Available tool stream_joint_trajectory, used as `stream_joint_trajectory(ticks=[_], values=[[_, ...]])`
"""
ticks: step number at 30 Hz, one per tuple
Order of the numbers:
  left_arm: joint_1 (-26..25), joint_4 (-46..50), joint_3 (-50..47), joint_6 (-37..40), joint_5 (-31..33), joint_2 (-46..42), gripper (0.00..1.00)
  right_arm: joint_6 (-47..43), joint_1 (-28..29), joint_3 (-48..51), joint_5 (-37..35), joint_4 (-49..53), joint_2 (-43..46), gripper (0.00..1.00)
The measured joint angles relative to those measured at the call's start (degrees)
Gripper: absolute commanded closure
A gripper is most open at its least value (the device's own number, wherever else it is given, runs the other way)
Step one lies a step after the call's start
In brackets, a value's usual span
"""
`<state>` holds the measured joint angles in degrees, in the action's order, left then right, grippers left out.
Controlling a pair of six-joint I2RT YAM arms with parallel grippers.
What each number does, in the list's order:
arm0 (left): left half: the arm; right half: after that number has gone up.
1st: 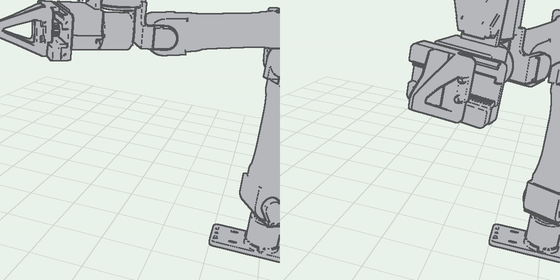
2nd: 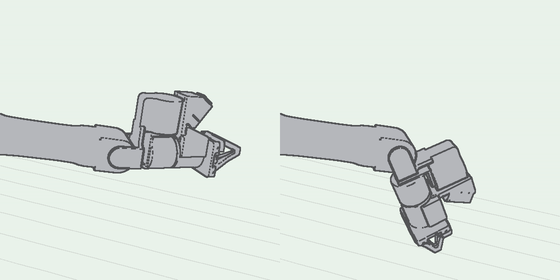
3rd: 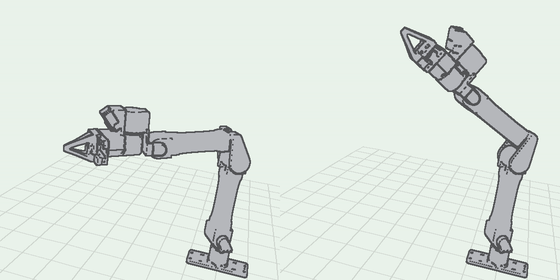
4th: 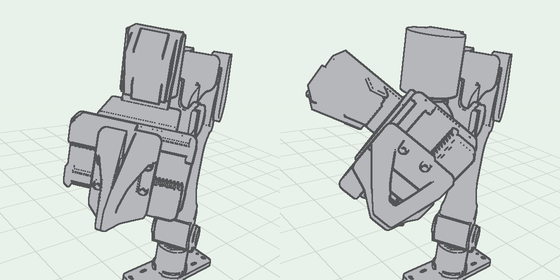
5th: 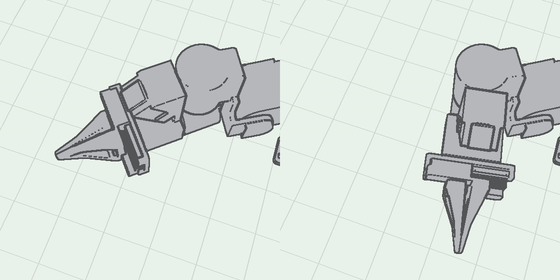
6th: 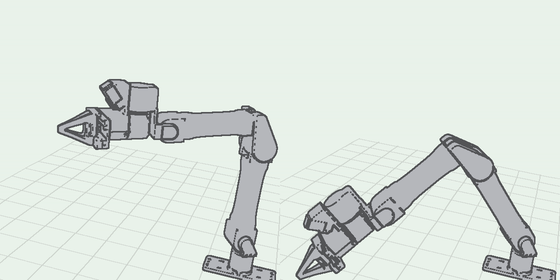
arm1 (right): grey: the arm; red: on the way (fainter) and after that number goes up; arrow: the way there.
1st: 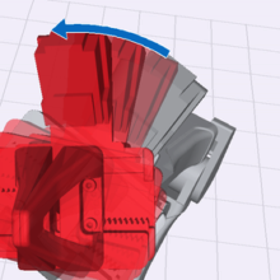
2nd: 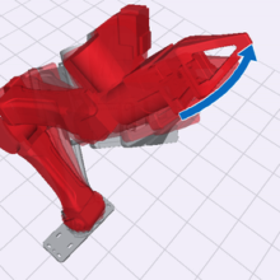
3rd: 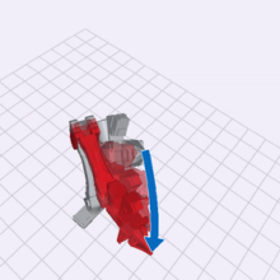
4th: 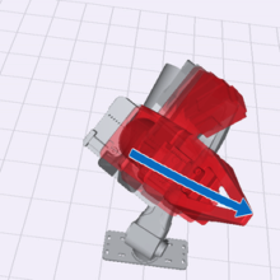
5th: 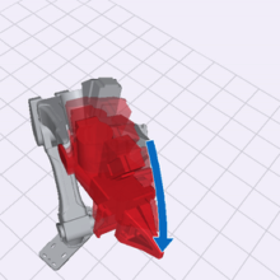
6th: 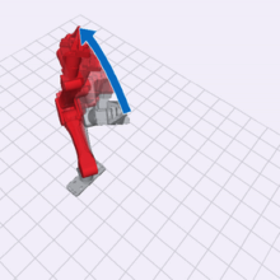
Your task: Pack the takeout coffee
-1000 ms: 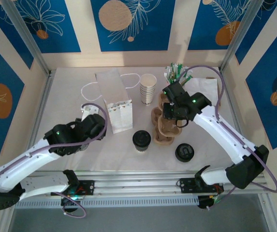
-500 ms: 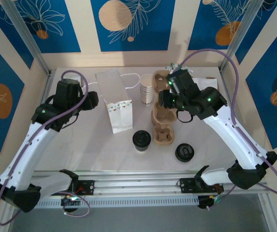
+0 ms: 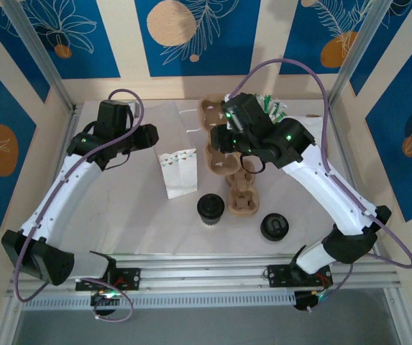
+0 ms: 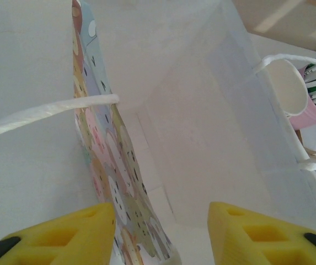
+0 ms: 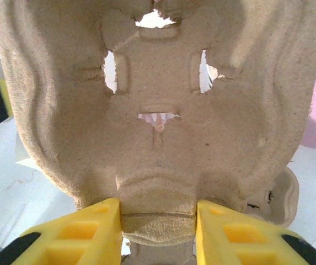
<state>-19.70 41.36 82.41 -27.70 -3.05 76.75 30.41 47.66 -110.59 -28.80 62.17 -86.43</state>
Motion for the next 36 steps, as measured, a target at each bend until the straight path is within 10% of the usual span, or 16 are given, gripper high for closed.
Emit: stream_joint_trajectory(ticks=[36], values=[[-0.5,-4.6,-10.0,-11.6,-10.2,-10.5,1.0,0.2,9.4,-12.3,-4.2,-1.9,-7.5,0.64]])
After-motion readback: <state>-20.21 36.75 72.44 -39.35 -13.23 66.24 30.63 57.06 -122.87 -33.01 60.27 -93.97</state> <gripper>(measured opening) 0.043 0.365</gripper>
